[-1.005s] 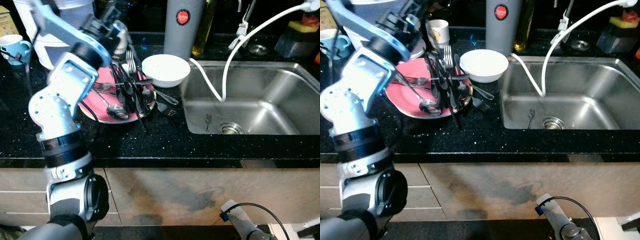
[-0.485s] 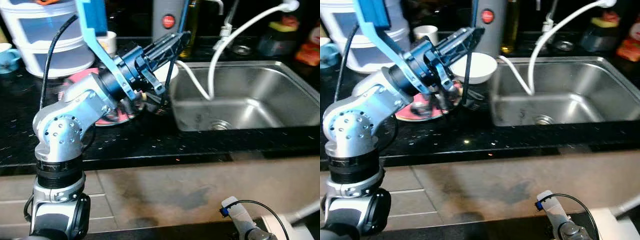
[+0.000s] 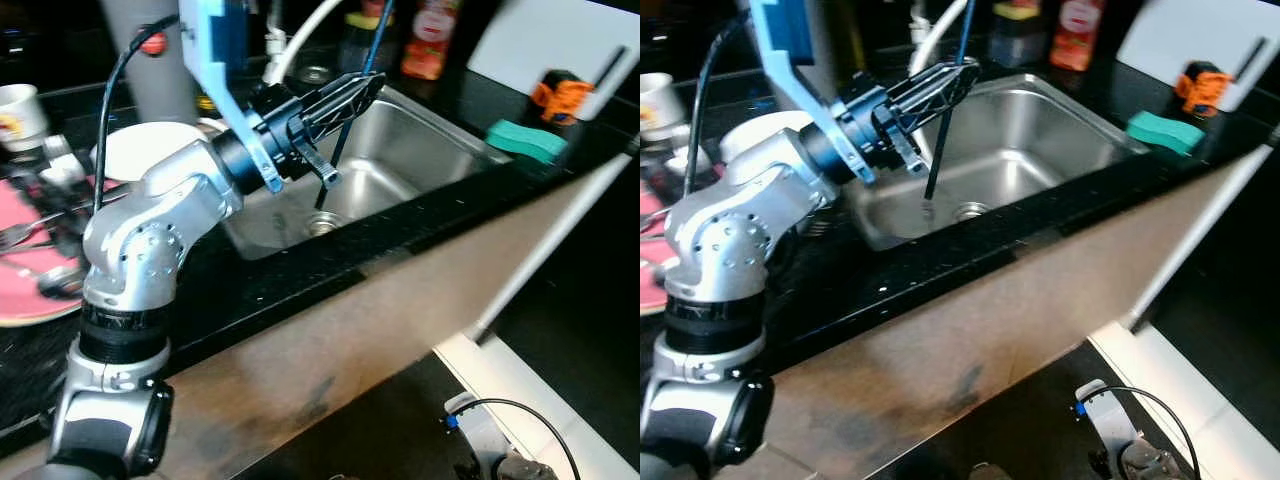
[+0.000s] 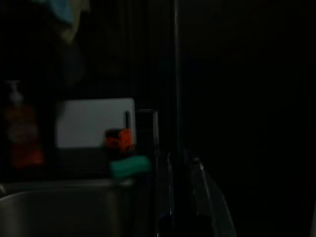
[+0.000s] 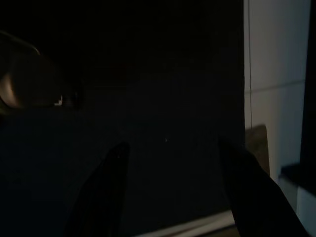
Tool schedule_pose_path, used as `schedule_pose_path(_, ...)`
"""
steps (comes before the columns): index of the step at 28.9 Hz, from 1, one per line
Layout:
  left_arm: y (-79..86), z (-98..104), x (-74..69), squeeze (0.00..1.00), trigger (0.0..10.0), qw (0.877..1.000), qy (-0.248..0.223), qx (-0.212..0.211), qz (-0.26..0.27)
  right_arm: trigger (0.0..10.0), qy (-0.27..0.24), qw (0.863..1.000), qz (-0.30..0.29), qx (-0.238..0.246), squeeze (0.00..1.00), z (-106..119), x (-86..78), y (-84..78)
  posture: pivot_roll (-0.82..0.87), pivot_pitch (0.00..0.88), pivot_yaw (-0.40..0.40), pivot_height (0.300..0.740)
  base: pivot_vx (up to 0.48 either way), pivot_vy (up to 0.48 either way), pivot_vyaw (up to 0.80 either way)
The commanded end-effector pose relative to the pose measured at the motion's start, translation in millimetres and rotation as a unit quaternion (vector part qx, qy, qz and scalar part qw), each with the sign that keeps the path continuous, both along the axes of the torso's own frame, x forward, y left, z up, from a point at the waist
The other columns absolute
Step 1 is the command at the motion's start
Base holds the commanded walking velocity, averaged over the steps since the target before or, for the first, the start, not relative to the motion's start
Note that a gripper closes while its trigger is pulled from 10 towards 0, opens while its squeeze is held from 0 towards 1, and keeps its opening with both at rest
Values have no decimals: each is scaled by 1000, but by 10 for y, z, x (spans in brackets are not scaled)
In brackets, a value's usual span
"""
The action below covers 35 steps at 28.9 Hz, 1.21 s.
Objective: Kitchen organization
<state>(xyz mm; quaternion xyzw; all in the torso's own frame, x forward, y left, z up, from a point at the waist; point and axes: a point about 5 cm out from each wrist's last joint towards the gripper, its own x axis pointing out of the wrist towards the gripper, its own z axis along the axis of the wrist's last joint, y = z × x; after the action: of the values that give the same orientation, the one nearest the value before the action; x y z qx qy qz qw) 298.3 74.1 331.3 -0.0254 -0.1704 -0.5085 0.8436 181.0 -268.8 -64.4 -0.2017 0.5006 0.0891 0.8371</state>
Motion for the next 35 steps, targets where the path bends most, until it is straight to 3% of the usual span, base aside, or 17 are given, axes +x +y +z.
schedule_pose_path(1,37,-13,76,0,10000,998,-24,36,42,10000,1,1000,2,-2,0,5,1,-12,15,25,-2,740,0,0,0)
schedule_pose_path(3,46,-15,119,0,10000,997,-31,50,58,10000,1,1000,4,-1,0,4,-1,-10,15,25,-2,740,0,0,0)
schedule_pose_path(6,110,-29,357,0,10000,975,-90,145,144,10000,3,1000,8,-3,0,-1,-8,-6,23,34,-2,740,0,0,0)
schedule_pose_path(8,110,-29,357,0,10000,975,-90,145,144,10000,3,1000,8,-3,0,-1,-8,-6,23,34,-2,740,0,0,0)
schedule_pose_path(10,153,-65,523,0,10000,948,-137,216,190,10000,4,1000,11,-5,0,-6,-18,-6,22,45,6,740,0,0,0)
schedule_pose_path(11,153,-65,523,0,10000,948,-137,216,190,10000,4,1000,11,-5,0,-6,-18,-6,22,45,6,740,0,0,0)
schedule_pose_path(13,183,-232,769,0,10000,900,-186,330,218,10000,6,1000,12,-7,0,-18,-50,-12,10,64,24,740,0,0,0)
schedule_pose_path(16,170,-307,823,0,10000,881,-202,370,217,10000,6,1000,11,-7,0,-24,-65,-14,5,72,29,740,0,0,0)
schedule_pose_path(17,149,-414,885,0,10000,851,-225,425,213,10000,8,1000,10,-6,0,-34,-92,-20,-2,87,37,740,0,0,0)
schedule_pose_path(20,137,-466,911,0,10000,834,-238,453,207,10000,9,1000,10,-6,0,-40,-109,-23,-3,92,38,740,0,0,0)
schedule_pose_path(22,128,-566,952,0,10000,797,-266,505,198,10000,11,1000,10,-6,0,-48,-127,-23,-10,103,42,740,0,0,0)
schedule_pose_path(23,128,-566,952,0,10000,797,-266,505,198,10000,11,1000,10,-6,0,-48,-127,-23,-10,103,42,740,0,0,0)
schedule_pose_path(24,119,-650,973,0,10000,782,-271,532,182,10000,11,1000,10,-5,0,-53,-139,-23,-12,107,44,740,0,0,0)
schedule_pose_path(26,115,-840,1006,0,10000,738,-285,595,140,10000,12,1000,10,-4,0,-62,-162,-22,-14,116,47,740,0,0,0)
schedule_pose_path(27,115,-840,1006,0,10000,738,-285,595,140,10000,12,1000,10,-4,0,-62,-162,-22,-14,116,47,740,0,0,0)
schedule_pose_path(29,140,-970,1004,0,10000,712,-286,633,100,10000,11,1000,10,-3,0,-69,-176,-17,-23,126,55,740,0,0,0)
schedule_pose_path(35,174,-1097,1005,0,10000,709,-265,650,70,10000,7,1000,9,1,0,-74,-188,-8,-36,137,71,740,0,0,0)
